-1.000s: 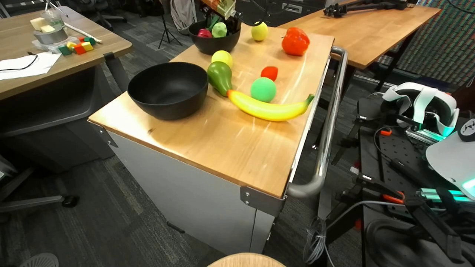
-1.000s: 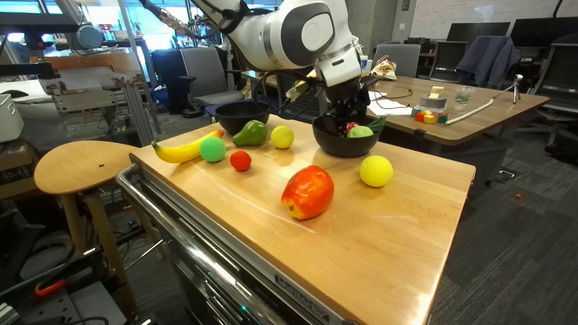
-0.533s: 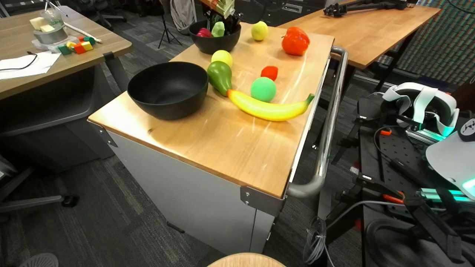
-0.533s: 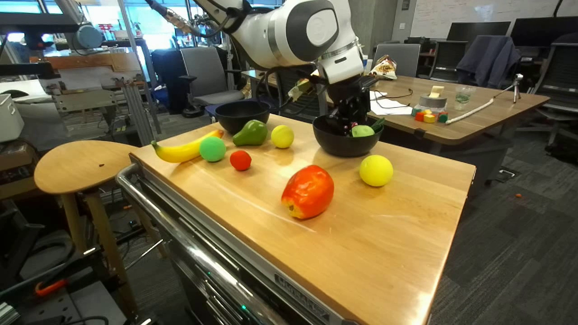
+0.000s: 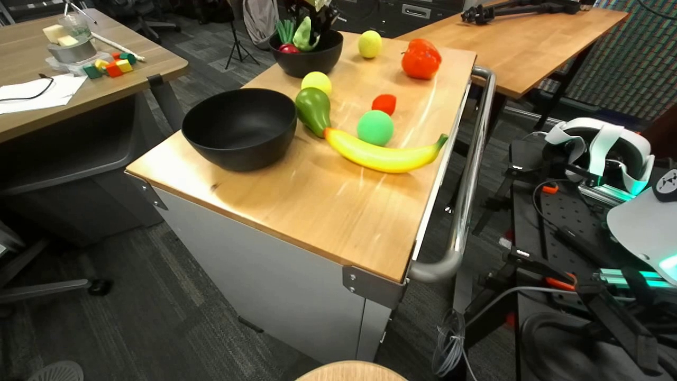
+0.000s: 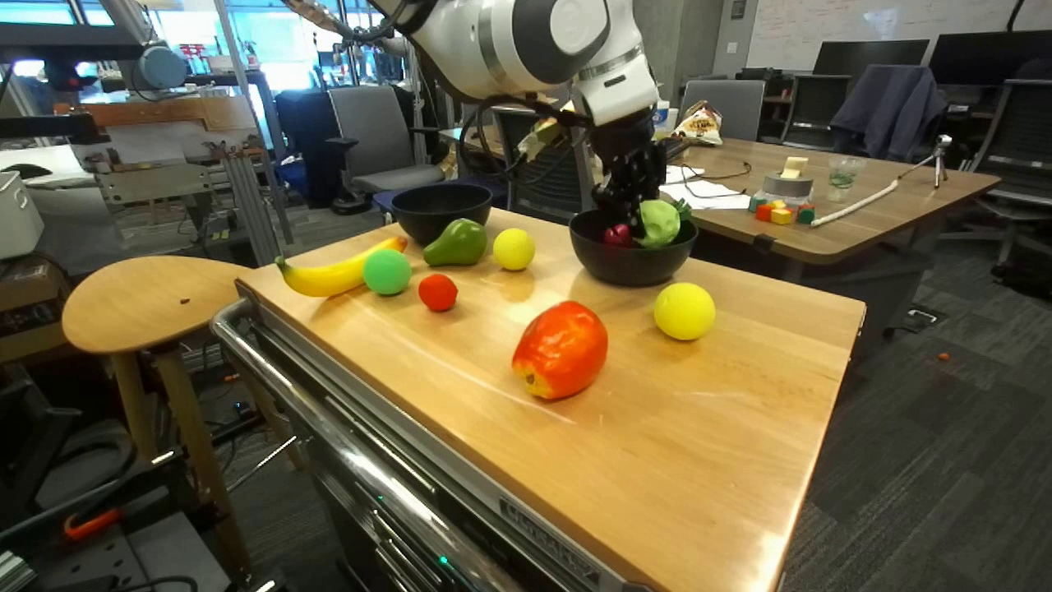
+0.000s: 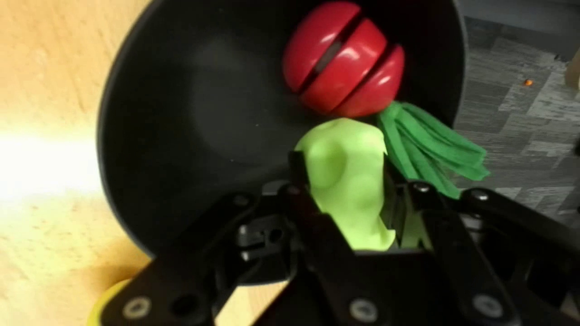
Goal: Take the fruit and vegetable toys out of the black bowls and put them on the counter
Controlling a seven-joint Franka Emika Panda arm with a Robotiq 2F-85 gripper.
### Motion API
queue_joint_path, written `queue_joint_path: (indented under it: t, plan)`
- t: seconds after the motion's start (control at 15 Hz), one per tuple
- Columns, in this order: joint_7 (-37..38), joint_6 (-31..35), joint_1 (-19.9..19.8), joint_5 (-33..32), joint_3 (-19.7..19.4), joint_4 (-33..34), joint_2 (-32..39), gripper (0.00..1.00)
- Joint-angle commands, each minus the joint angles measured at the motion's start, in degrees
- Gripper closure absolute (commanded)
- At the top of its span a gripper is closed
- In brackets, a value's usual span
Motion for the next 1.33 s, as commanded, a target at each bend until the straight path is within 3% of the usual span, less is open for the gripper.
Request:
queue_joint_path:
  t: [0.0,0.2,0.33,0.67,0.87,1.2,1.27]
  plan:
    - [-5.06,-0.9,-1.99,1.82,3.49,-4.49,-8.0,0.89]
    - [-11.76,-4.4,-3.86,4.64,6.42,-7.98,-13.8,0.98]
    - [-17.58,-11.67,-5.21,7.18,7.98,-9.42,-17.04,0.98]
    - [-24.19,-23.29,-5.93,3.9,7.12,-14.08,-22.37,0.97]
    - [-25.58,-23.3,-6.19,0.53,7.09,-16.96,-23.29,0.97]
    - [-24.73,-17.52,-6.07,-3.45,7.02,-19.4,-19.72,0.97]
    - [-25.13,-17.05,-6.05,-4.27,6.91,-20.01,-19.41,0.63]
